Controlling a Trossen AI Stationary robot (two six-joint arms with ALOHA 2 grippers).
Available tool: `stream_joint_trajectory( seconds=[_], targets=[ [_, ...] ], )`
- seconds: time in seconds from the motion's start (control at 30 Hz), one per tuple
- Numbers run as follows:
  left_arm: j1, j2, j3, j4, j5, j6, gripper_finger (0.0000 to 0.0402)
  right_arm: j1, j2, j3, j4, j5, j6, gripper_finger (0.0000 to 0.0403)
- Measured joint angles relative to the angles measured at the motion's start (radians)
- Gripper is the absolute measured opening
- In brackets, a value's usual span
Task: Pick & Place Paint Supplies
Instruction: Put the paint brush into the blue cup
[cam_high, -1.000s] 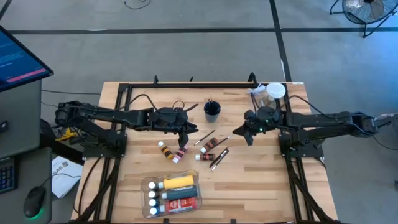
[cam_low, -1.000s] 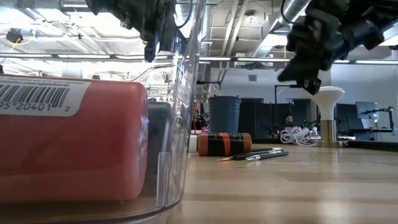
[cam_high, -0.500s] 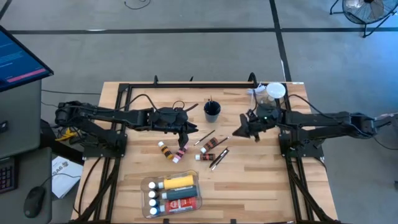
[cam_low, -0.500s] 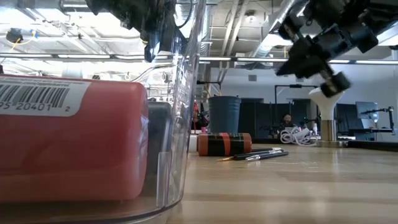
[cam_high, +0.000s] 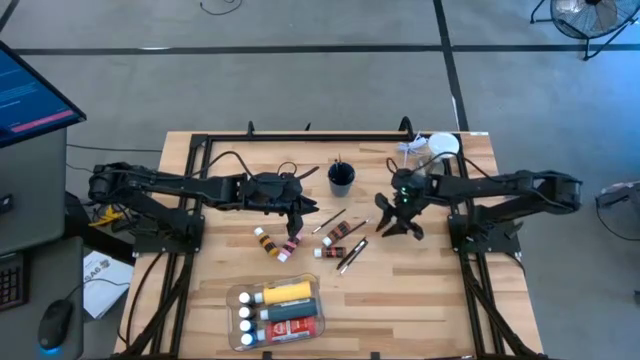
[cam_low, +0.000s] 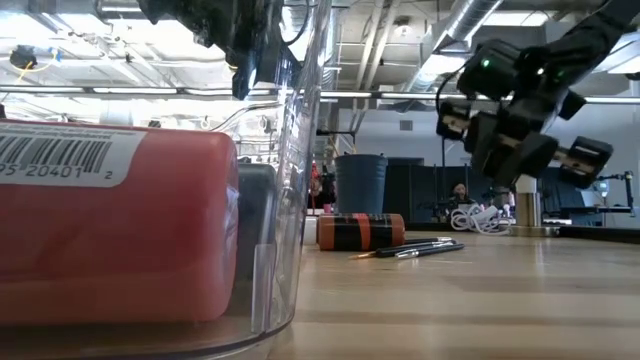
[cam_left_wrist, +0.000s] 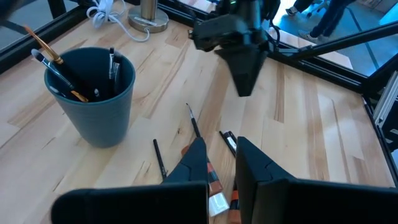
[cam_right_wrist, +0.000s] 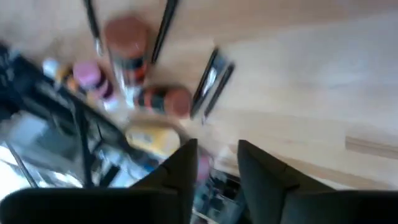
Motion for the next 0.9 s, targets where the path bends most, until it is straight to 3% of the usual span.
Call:
stream_joint_trajectory(
  seconds=[0.2,0.4,0.6,0.9],
  targets=[
    [-0.003,0.0,0.0,0.0,0.0,-0.003,0.0002,-0.104,0.066,-0.001,0.022,0.068,0.066,0.0166],
    [-0.004,0.0,0.0,0.0,0.0,-0.007,0.0002,-0.199,0.107,-0.001,0.162,0.057,0.115,0.0193],
    [-0.004,0.0,0.0,0.0,0.0,0.005,0.0002,-0.22,0.17,-0.001,0.293,-0.106,0.221,0.0199],
    [-0.003,0.0,0.0,0.0,0.0,0.023,0.0002,-0.181,0.259,-0.001,0.336,-0.163,0.226,0.0183]
  ],
)
